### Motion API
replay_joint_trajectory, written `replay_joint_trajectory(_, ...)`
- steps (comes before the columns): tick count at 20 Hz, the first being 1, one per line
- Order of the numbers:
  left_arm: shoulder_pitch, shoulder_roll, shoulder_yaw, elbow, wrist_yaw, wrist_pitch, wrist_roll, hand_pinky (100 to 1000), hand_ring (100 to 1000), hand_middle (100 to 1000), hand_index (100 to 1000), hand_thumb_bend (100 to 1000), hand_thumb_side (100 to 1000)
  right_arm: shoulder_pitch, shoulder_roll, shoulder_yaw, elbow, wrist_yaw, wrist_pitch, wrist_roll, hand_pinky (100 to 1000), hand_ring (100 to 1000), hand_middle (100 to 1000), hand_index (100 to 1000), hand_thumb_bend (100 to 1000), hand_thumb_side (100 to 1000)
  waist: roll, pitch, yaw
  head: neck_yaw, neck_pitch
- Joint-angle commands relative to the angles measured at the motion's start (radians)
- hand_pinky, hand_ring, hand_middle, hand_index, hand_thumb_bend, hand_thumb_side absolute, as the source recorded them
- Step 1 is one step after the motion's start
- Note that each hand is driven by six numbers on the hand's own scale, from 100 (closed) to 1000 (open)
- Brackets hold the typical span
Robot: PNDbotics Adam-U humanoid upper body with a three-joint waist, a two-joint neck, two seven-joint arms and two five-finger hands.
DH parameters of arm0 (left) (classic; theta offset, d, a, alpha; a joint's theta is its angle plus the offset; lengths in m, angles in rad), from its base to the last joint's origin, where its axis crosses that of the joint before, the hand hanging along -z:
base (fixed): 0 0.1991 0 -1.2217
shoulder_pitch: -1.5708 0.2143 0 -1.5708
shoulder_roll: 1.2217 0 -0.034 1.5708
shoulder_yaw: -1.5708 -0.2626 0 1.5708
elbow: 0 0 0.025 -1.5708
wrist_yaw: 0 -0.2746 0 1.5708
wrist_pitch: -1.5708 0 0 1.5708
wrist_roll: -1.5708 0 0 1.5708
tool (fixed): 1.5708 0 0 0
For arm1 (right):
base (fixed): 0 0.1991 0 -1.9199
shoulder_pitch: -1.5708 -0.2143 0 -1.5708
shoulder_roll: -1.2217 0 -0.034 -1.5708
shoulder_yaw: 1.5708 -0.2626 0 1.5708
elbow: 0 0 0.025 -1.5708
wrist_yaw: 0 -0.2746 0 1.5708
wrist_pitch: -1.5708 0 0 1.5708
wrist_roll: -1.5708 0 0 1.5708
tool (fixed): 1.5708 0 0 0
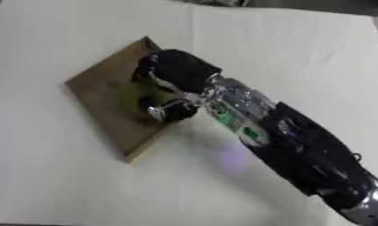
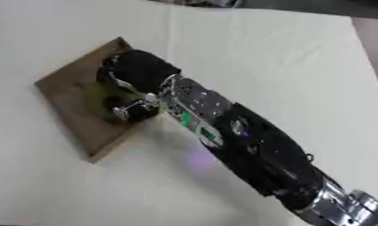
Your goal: Pick up objects on the table and place them in the box.
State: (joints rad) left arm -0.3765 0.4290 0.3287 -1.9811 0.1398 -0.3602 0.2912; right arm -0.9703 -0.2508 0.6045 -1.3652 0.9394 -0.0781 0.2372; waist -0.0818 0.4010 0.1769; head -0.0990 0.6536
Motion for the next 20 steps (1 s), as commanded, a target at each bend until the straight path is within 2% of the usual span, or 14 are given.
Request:
replay_joint_trajectory(1, -0.007, 0.021, 0.003, -0.019, 0.004, 0.0, -0.004, 626, 685, 636, 809, 100, 597, -0.013, -0.013, -0.015, -0.006, -0.007, -0.02, 0.024, 841, 880, 807, 926, 100, 252, 0.011, -0.022, -0.002, 0.001, -0.009)
replay_joint_trajectory(6, -0.002, 0.023, 0.003, -0.019, 0.002, 0.001, -0.005, 626, 685, 637, 809, 100, 596, -0.011, -0.051, -0.047, -0.102, 0.0, -0.011, 0.06, 874, 912, 824, 947, 100, 197, 0.011, -0.025, -0.009, 0.008, -0.007)
replay_joint_trajectory(10, 0.001, 0.025, 0.003, -0.019, 0.001, 0.002, -0.006, 626, 685, 637, 809, 100, 596, -0.006, -0.092, -0.101, -0.224, -0.015, 0.018, 0.075, 873, 911, 823, 943, 100, 158, 0.011, -0.028, -0.015, 0.015, -0.007)
replay_joint_trajectory(13, 0.004, 0.027, 0.004, -0.019, -0.001, 0.003, -0.007, 627, 686, 638, 809, 100, 596, -0.004, -0.129, -0.182, -0.357, -0.076, 0.054, 0.047, 866, 901, 820, 937, 100, 100, 0.012, -0.032, -0.021, 0.023, -0.008)
replay_joint_trajectory(17, 0.008, 0.028, 0.006, -0.019, -0.004, 0.004, -0.005, 627, 686, 638, 809, 100, 596, 0.003, -0.177, -0.31, -0.521, -0.218, 0.129, 0.005, 867, 893, 812, 939, 100, 100, 0.014, -0.034, -0.029, 0.034, -0.013)
replay_joint_trajectory(20, 0.009, 0.029, 0.007, -0.019, -0.006, 0.003, -0.003, 626, 686, 638, 809, 100, 596, 0.016, -0.212, -0.39, -0.603, -0.313, 0.179, -0.028, 865, 885, 801, 931, 100, 100, 0.015, -0.035, -0.034, 0.041, -0.017)
